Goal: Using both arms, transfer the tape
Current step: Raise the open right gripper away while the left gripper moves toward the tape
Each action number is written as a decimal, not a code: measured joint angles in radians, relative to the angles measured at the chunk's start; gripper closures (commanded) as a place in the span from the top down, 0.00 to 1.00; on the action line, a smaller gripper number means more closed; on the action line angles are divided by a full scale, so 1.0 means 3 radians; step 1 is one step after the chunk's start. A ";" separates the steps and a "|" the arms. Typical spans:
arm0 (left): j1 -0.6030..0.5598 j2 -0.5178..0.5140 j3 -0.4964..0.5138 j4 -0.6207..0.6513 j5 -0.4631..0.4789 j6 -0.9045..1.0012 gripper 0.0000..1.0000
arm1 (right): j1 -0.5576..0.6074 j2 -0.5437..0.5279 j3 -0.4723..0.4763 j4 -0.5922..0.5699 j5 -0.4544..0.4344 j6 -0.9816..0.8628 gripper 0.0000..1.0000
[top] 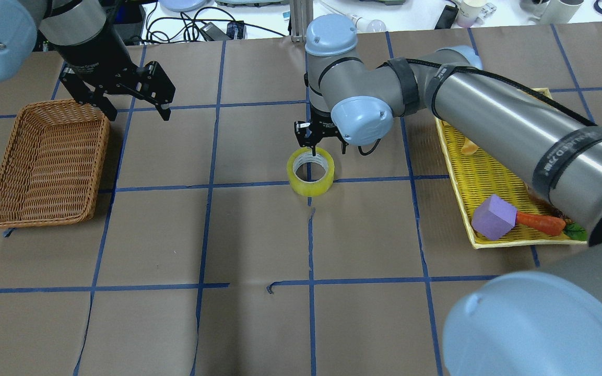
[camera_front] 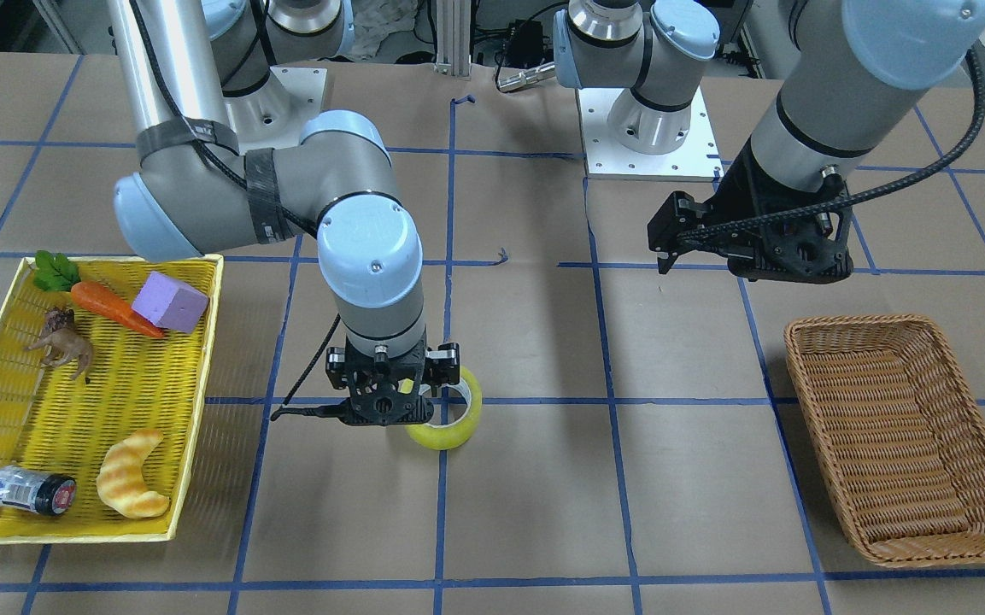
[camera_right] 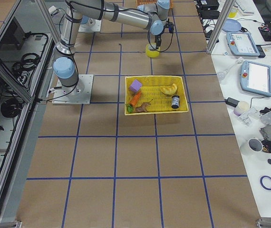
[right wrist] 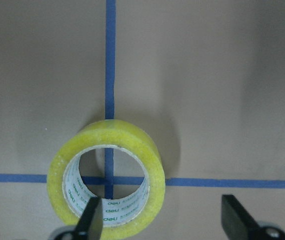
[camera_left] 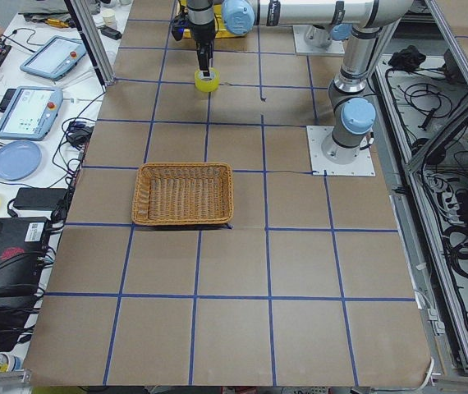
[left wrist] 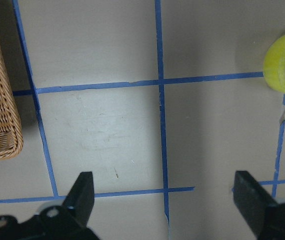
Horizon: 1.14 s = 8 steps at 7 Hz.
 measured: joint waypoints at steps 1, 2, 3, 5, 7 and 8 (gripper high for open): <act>-0.0034 -0.0016 0.0000 0.0002 -0.0029 -0.0031 1.00 | -0.0061 -0.0252 -0.0024 0.0170 -0.0008 -0.0066 1.00; -0.0089 -0.0040 -0.0001 0.0027 -0.0119 -0.0098 1.00 | -0.0165 -0.0551 -0.0031 0.0439 -0.0011 -0.0177 1.00; -0.0174 -0.0064 -0.0021 0.0111 -0.0226 -0.0232 1.00 | -0.0285 -0.0849 -0.0029 0.0779 -0.0015 -0.0349 1.00; -0.0463 -0.0107 -0.0270 0.0601 -0.0297 -0.0635 1.00 | -0.0582 -0.1348 -0.0027 0.1353 -0.0019 -0.0693 1.00; -0.0724 -0.0190 -0.0737 0.1438 -0.0310 -0.0950 1.00 | -0.0823 -0.1602 -0.0026 0.1529 -0.0008 -0.0934 1.00; -0.0833 -0.0271 -0.0902 0.1810 -0.0313 -0.1079 1.00 | -0.0859 -0.1642 -0.0031 0.1529 0.0002 -0.0959 1.00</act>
